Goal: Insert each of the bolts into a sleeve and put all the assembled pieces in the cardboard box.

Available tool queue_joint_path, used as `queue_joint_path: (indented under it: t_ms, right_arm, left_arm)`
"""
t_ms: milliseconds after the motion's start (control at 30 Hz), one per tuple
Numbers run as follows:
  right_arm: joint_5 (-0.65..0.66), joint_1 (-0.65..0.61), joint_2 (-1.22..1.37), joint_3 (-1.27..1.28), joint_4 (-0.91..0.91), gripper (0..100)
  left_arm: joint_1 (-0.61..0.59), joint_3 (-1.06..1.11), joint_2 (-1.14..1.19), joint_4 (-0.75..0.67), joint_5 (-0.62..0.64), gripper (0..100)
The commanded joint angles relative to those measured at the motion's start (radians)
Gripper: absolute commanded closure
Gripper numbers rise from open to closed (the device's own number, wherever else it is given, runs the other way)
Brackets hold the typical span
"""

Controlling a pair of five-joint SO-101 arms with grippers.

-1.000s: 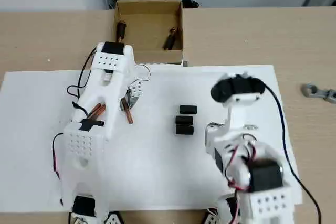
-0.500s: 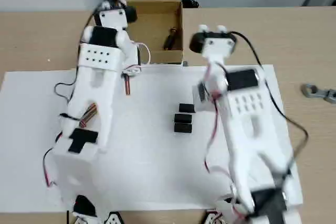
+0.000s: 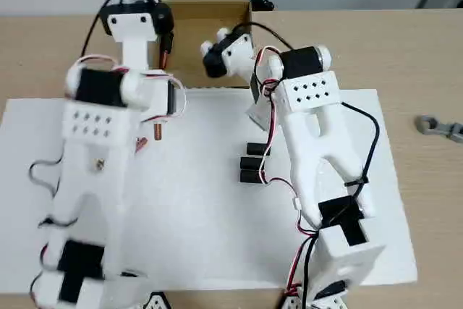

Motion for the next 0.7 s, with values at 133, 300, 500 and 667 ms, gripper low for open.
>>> queue_joint_path:
  t_ms: [133,300,500,667]
  right_arm:
    - [0.258,-0.001,0.074,-0.006,-0.001,99.5]
    - [0.356,0.010,0.142,-0.005,-0.001,99.5]
    - [0.411,0.010,0.180,-0.005,-0.002,98.3]
    - [0.440,0.007,0.205,-0.005,-0.001,85.7]
  left_arm:
    - [0.002,0.022,-0.345,0.015,-0.098,99]
    - [0.002,0.116,-0.488,0.015,-0.106,99]
    - [-0.109,0.202,-0.600,0.014,-0.106,99]
    - [-0.198,0.222,-0.614,0.014,-0.106,99]
